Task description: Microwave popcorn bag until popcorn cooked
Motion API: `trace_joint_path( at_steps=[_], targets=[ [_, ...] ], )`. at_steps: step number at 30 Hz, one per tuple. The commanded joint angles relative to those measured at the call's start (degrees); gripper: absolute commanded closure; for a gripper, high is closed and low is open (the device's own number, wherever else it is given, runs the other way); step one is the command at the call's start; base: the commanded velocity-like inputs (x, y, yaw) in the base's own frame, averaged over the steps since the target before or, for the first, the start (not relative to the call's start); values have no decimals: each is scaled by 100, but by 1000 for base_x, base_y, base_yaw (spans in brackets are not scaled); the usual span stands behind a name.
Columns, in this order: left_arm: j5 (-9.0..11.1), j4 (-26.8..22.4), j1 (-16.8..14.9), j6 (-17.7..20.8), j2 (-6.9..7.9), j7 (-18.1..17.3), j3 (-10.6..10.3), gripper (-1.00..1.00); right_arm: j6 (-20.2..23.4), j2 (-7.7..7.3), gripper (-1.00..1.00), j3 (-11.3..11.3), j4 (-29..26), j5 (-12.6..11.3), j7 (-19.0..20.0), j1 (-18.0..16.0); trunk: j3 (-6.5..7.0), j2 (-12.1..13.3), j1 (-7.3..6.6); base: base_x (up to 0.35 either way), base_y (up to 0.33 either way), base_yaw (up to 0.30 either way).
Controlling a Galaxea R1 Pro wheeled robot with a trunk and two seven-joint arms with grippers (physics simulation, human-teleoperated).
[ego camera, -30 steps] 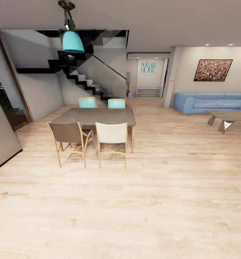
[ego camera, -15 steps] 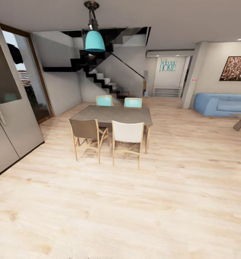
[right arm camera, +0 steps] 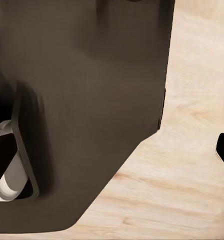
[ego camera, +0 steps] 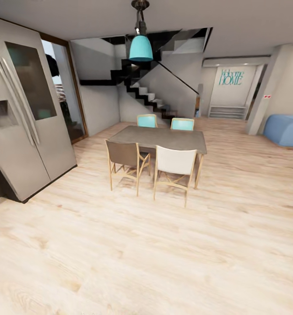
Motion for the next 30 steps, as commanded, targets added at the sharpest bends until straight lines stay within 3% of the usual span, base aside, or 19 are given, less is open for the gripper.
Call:
trace_joint_path(
  at_steps=[1,30],
  targets=[
    [5,0,-1,-14,0,2,7,-100,-2,1,-100,-1,1,-2,-7,-1,-8,-3,0,0,0,298],
    [5,0,-1,-14,0,2,4,-100,-10,1,-100,-1,1,-2,-7,-1,-120,-3,0,0,0,298]
  ],
)
